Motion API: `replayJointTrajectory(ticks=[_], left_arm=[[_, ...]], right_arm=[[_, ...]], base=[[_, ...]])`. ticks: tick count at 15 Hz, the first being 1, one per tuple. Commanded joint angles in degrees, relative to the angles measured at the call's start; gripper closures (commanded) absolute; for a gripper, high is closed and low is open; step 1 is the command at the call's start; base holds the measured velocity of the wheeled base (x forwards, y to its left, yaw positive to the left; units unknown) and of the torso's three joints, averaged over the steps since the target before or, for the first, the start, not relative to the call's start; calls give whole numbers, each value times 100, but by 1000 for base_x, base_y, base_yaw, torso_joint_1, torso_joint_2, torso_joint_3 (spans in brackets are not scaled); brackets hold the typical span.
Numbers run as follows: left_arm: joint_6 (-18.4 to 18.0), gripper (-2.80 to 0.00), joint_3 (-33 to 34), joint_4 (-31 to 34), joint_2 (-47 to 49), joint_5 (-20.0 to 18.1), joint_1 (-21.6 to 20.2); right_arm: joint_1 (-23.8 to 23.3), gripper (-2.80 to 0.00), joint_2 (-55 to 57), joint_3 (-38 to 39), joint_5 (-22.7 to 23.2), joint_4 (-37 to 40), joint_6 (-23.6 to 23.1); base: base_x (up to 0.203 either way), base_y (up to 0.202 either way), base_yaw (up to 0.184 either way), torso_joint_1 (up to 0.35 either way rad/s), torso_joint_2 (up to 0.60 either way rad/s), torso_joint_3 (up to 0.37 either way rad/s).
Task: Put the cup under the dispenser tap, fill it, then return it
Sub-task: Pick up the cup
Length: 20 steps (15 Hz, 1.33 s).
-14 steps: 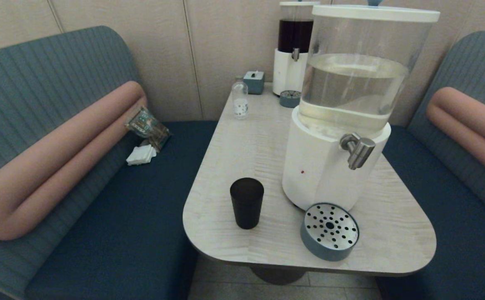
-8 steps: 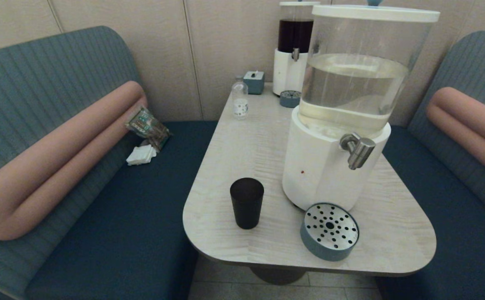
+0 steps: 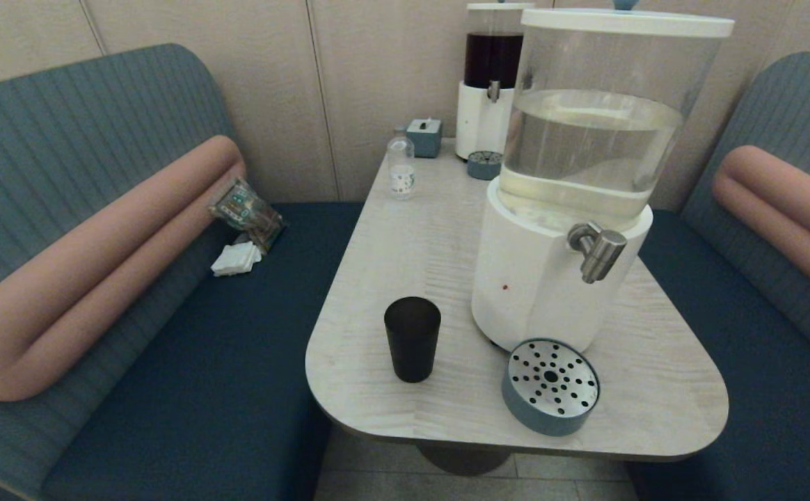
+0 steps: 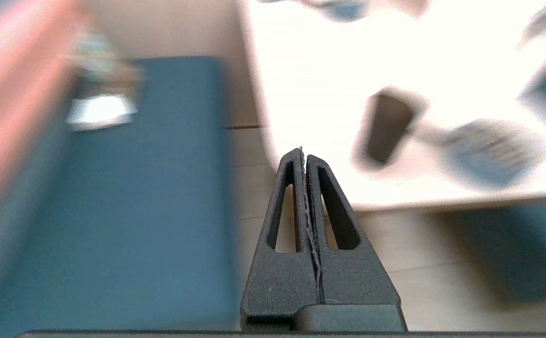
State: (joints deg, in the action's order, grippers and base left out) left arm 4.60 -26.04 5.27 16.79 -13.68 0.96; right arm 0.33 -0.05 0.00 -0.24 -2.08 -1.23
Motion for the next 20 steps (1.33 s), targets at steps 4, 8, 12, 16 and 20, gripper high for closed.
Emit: replayJointTrajectory(ticks=[4,8,12,16,20], left_arm=[[365,0,-194,-2036,3260,-1263,61],[-587,0,471,-5170,5638,-2395,80],[-1279,0,1460,-8055,7341,-3821,154],[-1460,-280,1313,-8254,7774,-4171,176],[-1552,-280,1251,-8283,8332,-4250,332]], right_arm=[[2,0,-4,83,-2,-2,-9],[2,0,-4,87,-1,-2,-1],[2,0,-4,79,-2,-2,-8],[2,0,-4,88,-2,-2,-8],[2,0,-4,88,6,-2,0]], base=[[0,0,0,0,0,0],[0,0,0,0,0,0],[0,0,0,0,0,0],[0,0,0,0,0,0],[0,0,0,0,0,0]])
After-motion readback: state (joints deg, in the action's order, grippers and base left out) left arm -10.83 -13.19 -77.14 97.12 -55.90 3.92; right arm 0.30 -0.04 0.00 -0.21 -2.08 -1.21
